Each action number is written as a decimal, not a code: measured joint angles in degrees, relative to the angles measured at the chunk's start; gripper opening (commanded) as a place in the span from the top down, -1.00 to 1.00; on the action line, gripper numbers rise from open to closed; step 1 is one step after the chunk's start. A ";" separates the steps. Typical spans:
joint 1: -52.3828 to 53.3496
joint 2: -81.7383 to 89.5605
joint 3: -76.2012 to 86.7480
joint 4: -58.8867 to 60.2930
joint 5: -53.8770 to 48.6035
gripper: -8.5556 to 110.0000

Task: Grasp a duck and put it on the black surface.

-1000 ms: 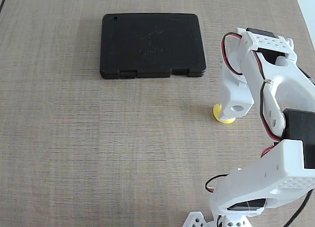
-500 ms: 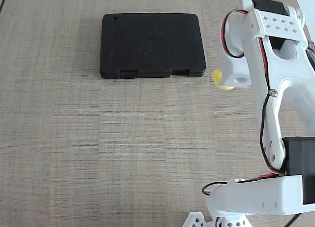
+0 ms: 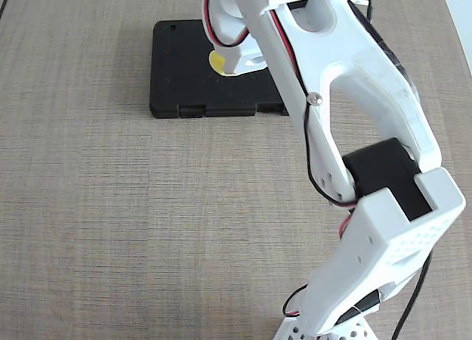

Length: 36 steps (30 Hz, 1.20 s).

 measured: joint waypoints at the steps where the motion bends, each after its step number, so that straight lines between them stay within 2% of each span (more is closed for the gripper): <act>1: -0.18 -2.02 -1.49 0.09 0.00 0.81; 15: 3.08 -22.32 -19.07 -0.79 0.00 0.80; 36: 4.92 -28.04 -20.04 -6.06 0.00 0.77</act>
